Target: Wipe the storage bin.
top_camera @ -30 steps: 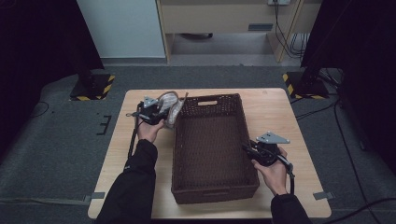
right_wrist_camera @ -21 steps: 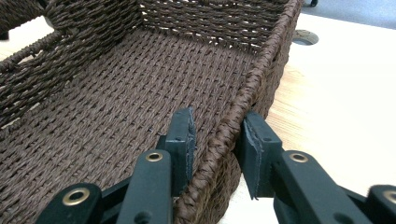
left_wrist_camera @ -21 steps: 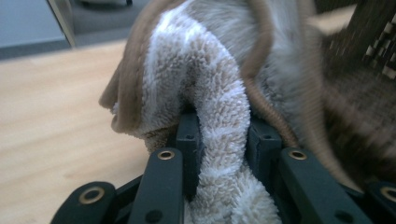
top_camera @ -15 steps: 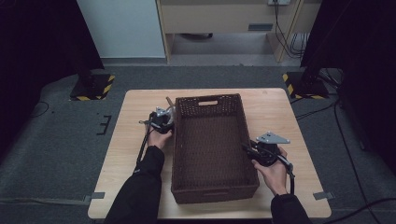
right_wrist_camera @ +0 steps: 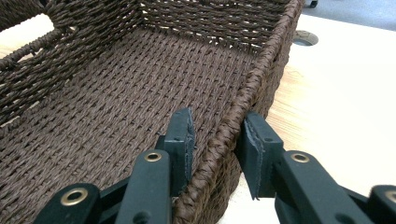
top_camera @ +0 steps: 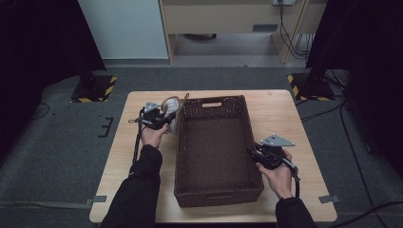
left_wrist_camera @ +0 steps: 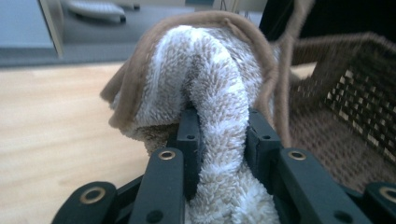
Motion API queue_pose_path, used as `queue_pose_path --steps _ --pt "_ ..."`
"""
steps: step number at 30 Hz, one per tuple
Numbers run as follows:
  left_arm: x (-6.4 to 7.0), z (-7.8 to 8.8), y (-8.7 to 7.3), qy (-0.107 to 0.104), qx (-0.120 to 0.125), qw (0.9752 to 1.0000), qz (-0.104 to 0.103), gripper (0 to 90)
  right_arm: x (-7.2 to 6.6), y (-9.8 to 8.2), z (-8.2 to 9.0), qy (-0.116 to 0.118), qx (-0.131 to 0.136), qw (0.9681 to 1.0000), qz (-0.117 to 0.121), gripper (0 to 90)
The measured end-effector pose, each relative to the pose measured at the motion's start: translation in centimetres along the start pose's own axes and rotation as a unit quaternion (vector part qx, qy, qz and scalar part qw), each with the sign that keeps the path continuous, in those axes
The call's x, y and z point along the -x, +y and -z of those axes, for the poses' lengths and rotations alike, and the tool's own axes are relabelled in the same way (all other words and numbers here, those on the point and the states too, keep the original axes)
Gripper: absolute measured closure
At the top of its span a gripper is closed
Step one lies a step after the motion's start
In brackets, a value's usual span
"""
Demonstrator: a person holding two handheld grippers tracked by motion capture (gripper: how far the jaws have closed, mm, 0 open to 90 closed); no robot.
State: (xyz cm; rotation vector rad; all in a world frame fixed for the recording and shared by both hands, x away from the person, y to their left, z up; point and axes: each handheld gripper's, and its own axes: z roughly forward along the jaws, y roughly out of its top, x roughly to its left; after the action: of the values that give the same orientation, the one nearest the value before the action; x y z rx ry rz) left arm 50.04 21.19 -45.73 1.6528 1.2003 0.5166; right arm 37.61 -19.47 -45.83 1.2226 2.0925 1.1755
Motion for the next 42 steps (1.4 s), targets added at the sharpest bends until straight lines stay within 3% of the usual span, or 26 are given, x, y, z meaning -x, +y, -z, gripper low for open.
queue_pose_path --steps 6,7,10,13,15,19,23,27,30,33,36,42 --pt "-0.1 -1.4 -0.5 0.010 -0.020 0.9997 -0.013 69.9 0.0 0.0 0.0 0.000 -0.001 1.0000 -0.001 66.3" --pt "-0.2 -2.5 -1.2 0.011 -0.040 0.9990 -0.017 69.9 0.0 0.0 0.0 0.000 0.000 1.0000 0.000 66.3" --pt "0.0 -3.7 -2.5 0.014 -0.058 0.9981 -0.017 70.1 0.0 0.0 0.0 0.000 -0.001 1.0000 -0.001 66.3" --pt "-0.1 -4.4 -3.5 0.014 -0.089 0.9957 -0.021 70.1 0.0 0.0 0.0 0.000 -0.001 1.0000 -0.001 66.3" --pt "-0.3 -4.5 -3.9 0.010 -0.090 0.9957 -0.014 70.0 -0.1 0.0 0.0 0.000 -0.001 1.0000 -0.001 66.3" --pt "-0.4 -3.6 -3.5 0.006 -0.092 0.9957 -0.006 70.0 -0.1 0.0 0.0 -0.001 -0.002 1.0000 -0.002 66.4" --pt "-0.8 -1.8 -2.0 -0.009 -0.067 0.9976 0.017 69.9 -0.1 0.0 0.0 -0.001 -0.001 1.0000 -0.002 66.4" --pt "-0.6 0.7 0.0 -0.022 -0.040 0.9989 0.007 69.8 -0.1 0.0 0.0 -0.002 -0.003 1.0000 -0.002 66.4" --pt "-0.2 2.2 0.5 -0.031 -0.026 0.9992 0.001 69.8 -0.1 0.0 0.0 -0.003 -0.002 1.0000 0.000 66.4" --pt "0.3 2.9 0.1 -0.038 -0.032 0.9987 -0.015 69.8 -0.1 0.0 0.0 -0.003 -0.002 1.0000 0.001 66.4" --pt "0.8 2.5 -0.8 -0.035 -0.041 0.9981 -0.031 69.8 -0.1 0.0 0.0 -0.003 -0.002 1.0000 0.000 66.4" --pt "0.7 1.0 -2.8 -0.037 -0.071 0.9962 -0.032 70.0 -0.1 0.0 0.0 -0.002 -0.003 1.0000 -0.002 66.4"
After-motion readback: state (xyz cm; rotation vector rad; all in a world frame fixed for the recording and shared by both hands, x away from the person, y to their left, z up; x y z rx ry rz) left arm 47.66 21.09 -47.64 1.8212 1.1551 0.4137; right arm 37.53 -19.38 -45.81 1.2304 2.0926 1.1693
